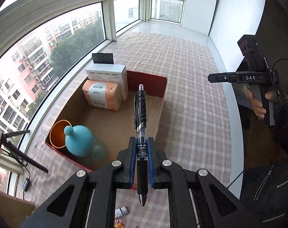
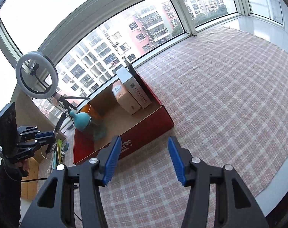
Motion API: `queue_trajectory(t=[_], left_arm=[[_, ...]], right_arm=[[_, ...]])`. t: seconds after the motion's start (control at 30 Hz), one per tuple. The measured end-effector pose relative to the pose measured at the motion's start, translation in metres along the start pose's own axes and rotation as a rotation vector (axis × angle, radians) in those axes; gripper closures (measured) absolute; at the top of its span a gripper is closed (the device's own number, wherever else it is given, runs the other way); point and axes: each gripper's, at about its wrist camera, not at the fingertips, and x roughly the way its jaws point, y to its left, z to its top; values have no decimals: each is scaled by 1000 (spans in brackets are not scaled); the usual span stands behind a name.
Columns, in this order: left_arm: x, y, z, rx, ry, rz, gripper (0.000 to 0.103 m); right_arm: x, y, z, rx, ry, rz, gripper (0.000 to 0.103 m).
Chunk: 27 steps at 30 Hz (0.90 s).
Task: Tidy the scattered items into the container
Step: 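Carry the black pen with the left gripper and lower it into the red box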
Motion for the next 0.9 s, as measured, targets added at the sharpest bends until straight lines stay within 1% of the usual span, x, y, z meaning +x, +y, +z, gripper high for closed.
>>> queue_trajectory(t=[0.1, 0.2, 0.3, 0.4, 0.6, 0.7, 0.8, 0.9], left_arm=[[42, -1, 31, 54, 50, -54, 93], [90, 5, 49, 75, 117, -104, 93], [132, 16, 57, 68, 182, -146, 93], [160, 20, 55, 70, 228, -188, 93], [194, 13, 47, 77, 290, -249, 93], [200, 12, 49, 86, 291, -268, 93], [203, 10, 53, 96, 298, -318, 93], [205, 4, 55, 127, 322, -342, 94]], right_arm=[[9, -20, 5, 31, 13, -17, 52], [20, -38, 7, 65, 31, -34, 52], [31, -53, 10, 97, 45, -45, 52], [41, -61, 14, 109, 58, -57, 52], [58, -68, 20, 113, 77, -73, 52], [66, -68, 20, 108, 94, -77, 52], [72, -69, 20, 106, 109, -84, 52], [73, -70, 20, 108, 114, -90, 52]])
